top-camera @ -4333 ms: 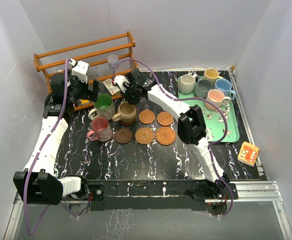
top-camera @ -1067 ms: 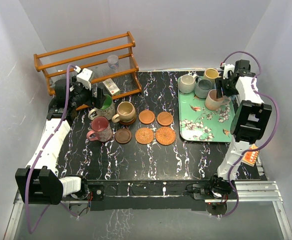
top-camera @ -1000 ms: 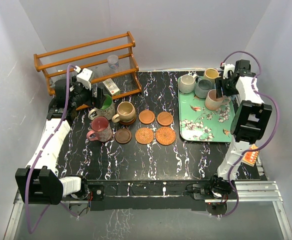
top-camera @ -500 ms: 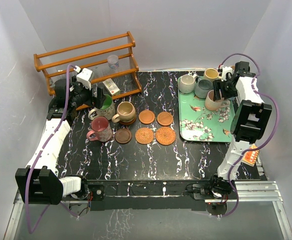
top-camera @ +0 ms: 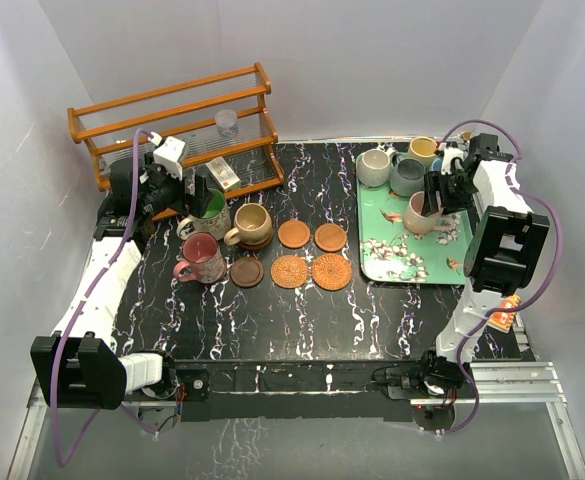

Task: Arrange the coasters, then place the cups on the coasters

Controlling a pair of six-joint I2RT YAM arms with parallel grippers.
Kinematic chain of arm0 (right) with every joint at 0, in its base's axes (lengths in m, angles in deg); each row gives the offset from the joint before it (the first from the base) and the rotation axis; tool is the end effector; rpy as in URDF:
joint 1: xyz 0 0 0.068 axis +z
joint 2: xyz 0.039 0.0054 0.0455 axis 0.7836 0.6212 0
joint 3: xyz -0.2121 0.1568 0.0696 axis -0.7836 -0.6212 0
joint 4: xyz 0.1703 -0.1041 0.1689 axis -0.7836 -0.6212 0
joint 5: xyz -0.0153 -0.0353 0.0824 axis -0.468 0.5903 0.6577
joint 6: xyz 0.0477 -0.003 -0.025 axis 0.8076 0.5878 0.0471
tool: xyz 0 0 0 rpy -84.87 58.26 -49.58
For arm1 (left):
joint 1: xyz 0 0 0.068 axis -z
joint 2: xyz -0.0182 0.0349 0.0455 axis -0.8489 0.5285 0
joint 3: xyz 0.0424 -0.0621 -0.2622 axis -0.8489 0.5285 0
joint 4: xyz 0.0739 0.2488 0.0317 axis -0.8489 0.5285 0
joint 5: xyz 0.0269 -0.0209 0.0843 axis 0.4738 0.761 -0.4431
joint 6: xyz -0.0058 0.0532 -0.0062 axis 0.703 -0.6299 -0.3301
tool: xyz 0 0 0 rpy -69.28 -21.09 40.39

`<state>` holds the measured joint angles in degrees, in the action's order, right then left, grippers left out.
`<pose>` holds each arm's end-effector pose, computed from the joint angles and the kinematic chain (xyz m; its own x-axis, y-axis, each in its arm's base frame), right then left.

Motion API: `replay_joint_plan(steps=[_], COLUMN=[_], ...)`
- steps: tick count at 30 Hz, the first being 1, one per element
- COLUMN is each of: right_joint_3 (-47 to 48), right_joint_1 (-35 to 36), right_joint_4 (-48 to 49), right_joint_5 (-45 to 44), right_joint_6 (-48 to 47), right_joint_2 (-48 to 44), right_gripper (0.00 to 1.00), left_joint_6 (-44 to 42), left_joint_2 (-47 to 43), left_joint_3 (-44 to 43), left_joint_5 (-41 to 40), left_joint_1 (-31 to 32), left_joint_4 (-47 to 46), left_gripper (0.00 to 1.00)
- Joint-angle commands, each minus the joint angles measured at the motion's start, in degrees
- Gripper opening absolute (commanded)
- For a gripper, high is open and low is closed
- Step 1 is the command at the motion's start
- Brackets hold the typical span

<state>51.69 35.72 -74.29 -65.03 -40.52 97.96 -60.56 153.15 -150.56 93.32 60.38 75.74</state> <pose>0.3973 -0.0995 0.2357 -0.8957 -0.1287 -0.4257 -0.2291 0.9540 0.1935 0.2820 -0.0263 0.3547 -0.1702 0.1668 -0.9712 0.4812 0.8741 0.0658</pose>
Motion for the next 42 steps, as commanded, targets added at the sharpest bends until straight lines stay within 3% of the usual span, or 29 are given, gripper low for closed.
replay_joint_plan(steps=[1, 13, 20, 28, 36, 42], right_joint_3=[-2.59, -13.16, -11.50, -8.59, -2.58, 1.86], right_joint_1=[-0.20, -0.20, -0.12, 0.06, 0.23, 0.71], right_joint_4=[-1.42, -2.05, -0.89, 5.70, 1.86, -0.71], right_joint_5=[2.09, 9.15, 10.55, 8.96, 10.76, 10.27], right_joint_6=[3.45, 7.11, 5.60, -9.63, -24.43, -29.05], right_joint_2=[-5.60, -15.95, -19.56, -18.65, -9.58, -4.46], right_gripper=[0.60, 0.63, 0.63, 0.64, 0.64, 0.64], left_joint_6=[0.59, 0.76, 1.01, 0.96, 0.75, 0.67], left_joint_2=[-1.97, -2.49, -2.62, -3.20, -3.31, -3.05], left_joint_3=[0.40, 1.36, 1.60, 1.56, 1.56, 1.73], left_joint_5=[1.60, 1.84, 2.17, 2.23, 2.26, 2.14], left_joint_1=[-0.44, -0.44, -0.44, -0.39, -0.39, -0.42], left_joint_4=[-1.41, -2.08, -2.24, -2.03, -1.81, -1.97], left_gripper=[0.99, 0.99, 0.99, 0.99, 0.99, 0.99])
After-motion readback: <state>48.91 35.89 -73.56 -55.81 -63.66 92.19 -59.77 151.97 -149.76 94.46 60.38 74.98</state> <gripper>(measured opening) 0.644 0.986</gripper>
